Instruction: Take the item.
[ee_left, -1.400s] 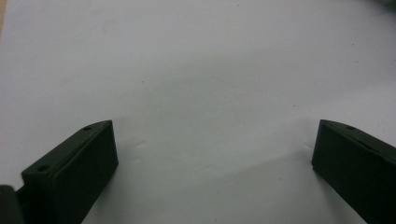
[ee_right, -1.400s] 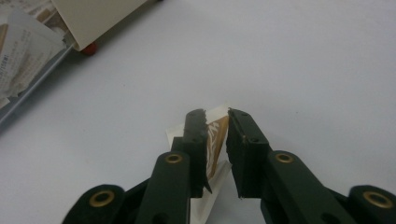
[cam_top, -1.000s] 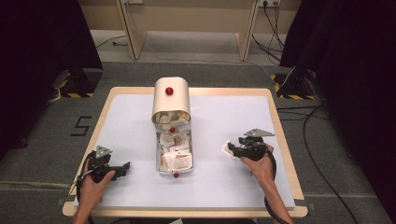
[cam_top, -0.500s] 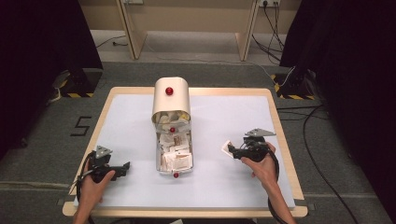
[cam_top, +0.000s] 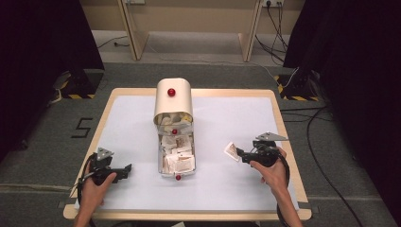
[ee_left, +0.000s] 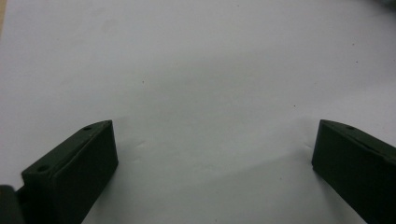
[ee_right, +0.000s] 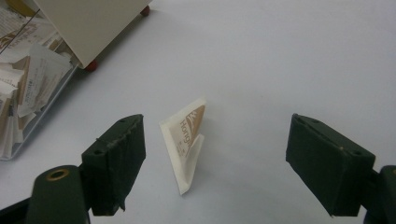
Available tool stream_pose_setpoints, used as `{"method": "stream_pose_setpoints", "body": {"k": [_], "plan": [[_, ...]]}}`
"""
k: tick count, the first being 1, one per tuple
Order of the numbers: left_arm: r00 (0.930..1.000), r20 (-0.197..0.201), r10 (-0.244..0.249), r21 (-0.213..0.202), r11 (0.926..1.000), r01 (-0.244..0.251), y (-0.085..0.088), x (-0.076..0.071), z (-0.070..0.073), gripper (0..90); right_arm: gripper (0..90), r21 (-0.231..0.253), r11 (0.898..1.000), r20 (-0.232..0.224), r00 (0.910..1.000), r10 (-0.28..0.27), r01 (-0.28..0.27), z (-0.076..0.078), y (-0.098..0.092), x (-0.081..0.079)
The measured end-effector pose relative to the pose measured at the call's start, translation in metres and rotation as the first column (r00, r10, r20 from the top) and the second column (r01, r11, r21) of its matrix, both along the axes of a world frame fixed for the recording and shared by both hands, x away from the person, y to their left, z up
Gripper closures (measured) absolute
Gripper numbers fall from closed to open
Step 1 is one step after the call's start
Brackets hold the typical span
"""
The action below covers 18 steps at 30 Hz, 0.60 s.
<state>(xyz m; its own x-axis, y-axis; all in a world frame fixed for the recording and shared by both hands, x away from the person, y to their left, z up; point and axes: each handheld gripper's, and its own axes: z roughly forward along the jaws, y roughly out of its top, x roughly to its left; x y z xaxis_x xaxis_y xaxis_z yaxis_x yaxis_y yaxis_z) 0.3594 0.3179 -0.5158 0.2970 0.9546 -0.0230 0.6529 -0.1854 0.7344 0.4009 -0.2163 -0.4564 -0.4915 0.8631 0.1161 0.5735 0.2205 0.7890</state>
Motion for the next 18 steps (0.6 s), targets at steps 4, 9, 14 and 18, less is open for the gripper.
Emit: {"method": "stream_pose_setpoints", "body": {"k": [4, 9, 14, 18], "plan": [[1.0, 0.0, 0.0, 0.0, 1.0, 0.0, 0.0, 0.0, 0.0, 0.0, 20.6, 0.012, 1.0, 0.004, 1.0, -0.005, 0.005, 0.001, -0.005, -0.004], [1.0, 0.0, 0.0, 0.0, 1.0, 0.0, 0.0, 0.0, 0.0, 0.0, 20.6, 0.019, 1.0, 0.007, 0.9999, -0.016, 0.016, 0.001, -0.01, -0.009], [1.0, 0.0, 0.0, 0.0, 1.0, 0.0, 0.0, 0.0, 0.0, 0.0, 20.5, 0.014, 1.0, 0.013, 0.9997, -0.022, 0.022, 0.002, -0.015, -0.014], [1.0, 0.0, 0.0, -0.001, 1.0, 0.0, 0.0, 0.0, 0.0, 0.0, 19.8, 0.017, 0.999, 0.016, 0.9994, -0.032, 0.032, 0.002, -0.019, -0.022]]}}
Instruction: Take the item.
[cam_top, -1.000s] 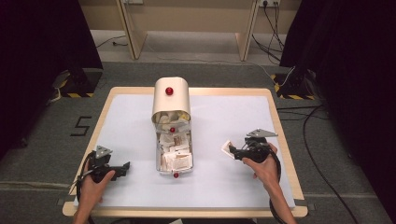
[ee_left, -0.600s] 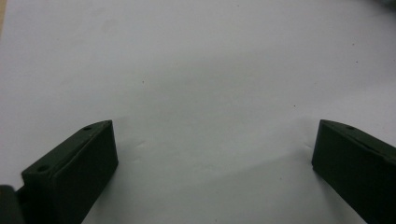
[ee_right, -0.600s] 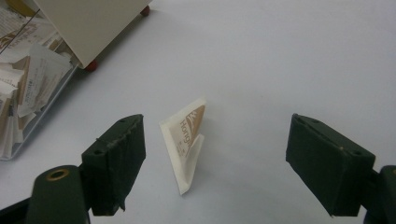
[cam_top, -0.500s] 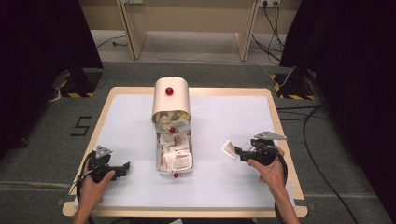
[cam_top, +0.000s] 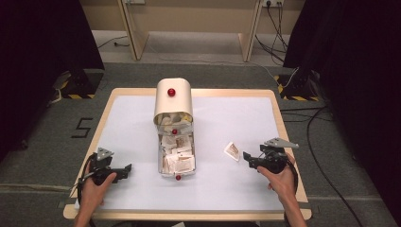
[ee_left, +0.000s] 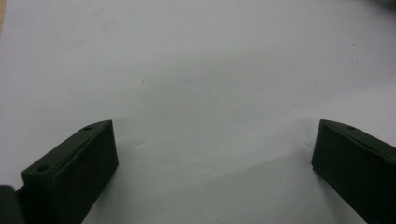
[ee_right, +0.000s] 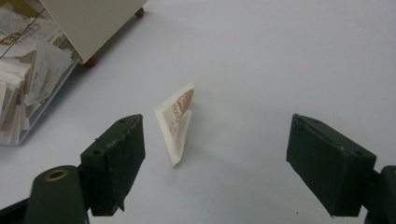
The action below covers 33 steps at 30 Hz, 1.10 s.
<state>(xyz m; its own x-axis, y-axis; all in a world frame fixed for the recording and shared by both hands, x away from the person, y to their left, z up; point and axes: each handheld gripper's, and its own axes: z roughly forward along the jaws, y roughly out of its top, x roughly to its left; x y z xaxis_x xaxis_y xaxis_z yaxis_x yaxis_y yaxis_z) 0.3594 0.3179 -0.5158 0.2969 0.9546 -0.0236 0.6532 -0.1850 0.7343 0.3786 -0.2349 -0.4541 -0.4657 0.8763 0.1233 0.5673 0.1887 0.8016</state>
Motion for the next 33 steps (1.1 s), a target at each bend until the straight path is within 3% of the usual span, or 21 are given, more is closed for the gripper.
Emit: {"method": "stream_pose_setpoints", "body": {"k": [11, 16, 33], "plan": [[1.0, 0.0, 0.0, 0.0, 1.0, 0.0, 0.0, 0.0, 0.0, 0.0, 15.9, 0.012, 1.0, 0.002, 0.9996, -0.028, 0.028, -0.004, -0.005, -0.018], [1.0, 0.0, 0.0, 0.0, 1.0, 0.0, 0.0, 0.0, 0.0, 0.0, 15.9, -0.005, 1.0, 0.01, 0.9996, -0.025, 0.025, -0.008, -0.004, -0.024], [1.0, 0.0, 0.0, 0.001, 1.0, 0.0, 0.0, 0.0, 0.0, 0.0, 16.1, 0.015, 1.0, -0.013, 0.9998, 0.015, -0.015, -0.016, 0.001, -0.042]]}}
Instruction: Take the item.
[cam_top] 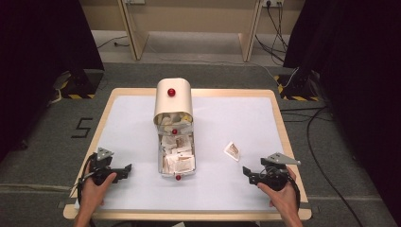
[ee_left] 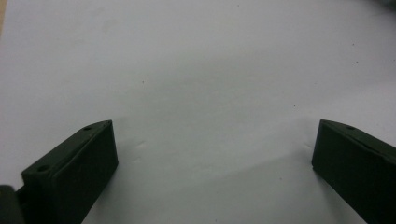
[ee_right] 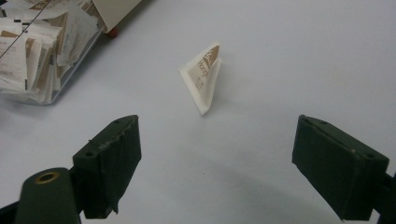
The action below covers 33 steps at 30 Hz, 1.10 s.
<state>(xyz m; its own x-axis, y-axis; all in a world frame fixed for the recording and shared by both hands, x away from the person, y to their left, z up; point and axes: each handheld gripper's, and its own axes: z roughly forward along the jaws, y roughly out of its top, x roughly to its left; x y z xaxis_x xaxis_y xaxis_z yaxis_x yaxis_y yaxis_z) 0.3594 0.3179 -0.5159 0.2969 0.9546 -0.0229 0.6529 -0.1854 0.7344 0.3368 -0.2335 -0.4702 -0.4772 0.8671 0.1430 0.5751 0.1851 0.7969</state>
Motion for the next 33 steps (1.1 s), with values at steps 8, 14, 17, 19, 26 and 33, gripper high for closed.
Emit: {"method": "stream_pose_setpoints", "body": {"k": [8, 14, 17, 19, 26, 33], "plan": [[1.0, 0.0, 0.0, 0.0, 1.0, 0.0, 0.0, 0.0, 0.0, 0.0, 16.2, -0.001, 1.0, -0.01, 0.9999, 0.014, -0.014, -0.003, 0.002, -0.008], [1.0, 0.0, 0.0, 0.0, 1.0, 0.0, 0.0, 0.0, 0.0, 0.0, 16.3, 0.003, 1.0, -0.024, 0.9995, 0.02, -0.02, -0.008, 0.001, -0.016], [1.0, 0.0, 0.0, 0.0, 1.0, 0.0, 0.0, 0.0, 0.0, 0.0, 16.3, 0.007, 1.0, -0.033, 0.9993, 0.02, -0.019, -0.01, -0.001, -0.02], [1.0, 0.0, 0.0, 0.0, 1.0, 0.0, 0.0, 0.0, 0.0, 0.0, 16.3, 0.005, 1.0, -0.037, 0.9991, 0.02, -0.02, -0.012, -0.002, -0.023], [1.0, 0.0, 0.0, 0.001, 1.0, 0.0, 0.0, 0.0, 0.0, 0.0, 16.4, -0.002, 1.0, -0.051, 0.9984, 0.023, -0.023, -0.017, -0.004, -0.031], [1.0, 0.0, 0.0, 0.001, 1.0, 0.0, 0.0, 0.0, 0.0, 0.0, 16.4, -0.001, 1.0, -0.071, 0.9973, 0.02, -0.02, -0.022, -0.009, -0.037]]}}
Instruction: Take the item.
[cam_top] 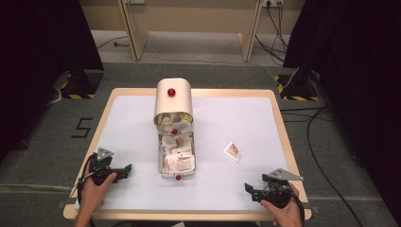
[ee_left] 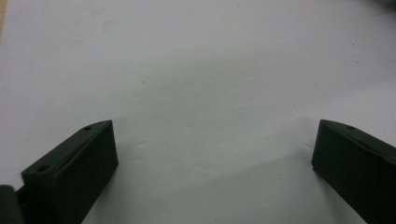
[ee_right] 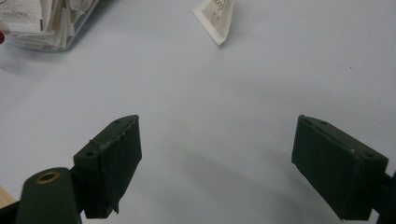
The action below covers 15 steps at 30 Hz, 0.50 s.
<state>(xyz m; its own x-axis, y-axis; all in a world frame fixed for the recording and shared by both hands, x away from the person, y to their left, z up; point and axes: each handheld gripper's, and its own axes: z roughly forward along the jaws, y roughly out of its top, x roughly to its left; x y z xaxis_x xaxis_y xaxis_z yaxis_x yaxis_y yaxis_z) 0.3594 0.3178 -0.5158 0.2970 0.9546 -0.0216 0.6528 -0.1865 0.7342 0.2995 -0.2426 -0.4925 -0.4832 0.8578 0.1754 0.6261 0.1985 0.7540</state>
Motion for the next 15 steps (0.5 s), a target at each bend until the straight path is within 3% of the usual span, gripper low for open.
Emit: {"method": "stream_pose_setpoints", "body": {"k": [13, 15], "plan": [[1.0, 0.0, 0.0, 0.0, 1.0, 0.0, 0.0, 0.0, 0.0, 0.0, 16.3, -0.045, 0.999, -0.015, 0.9997, -0.02, 0.019, -0.004, -0.005, -0.009], [1.0, 0.0, 0.0, -0.001, 1.0, 0.0, 0.0, 0.0, 0.0, 0.0, 16.3, -0.074, 0.997, -0.011, 0.9997, -0.021, 0.02, -0.004, -0.006, -0.011]]}}
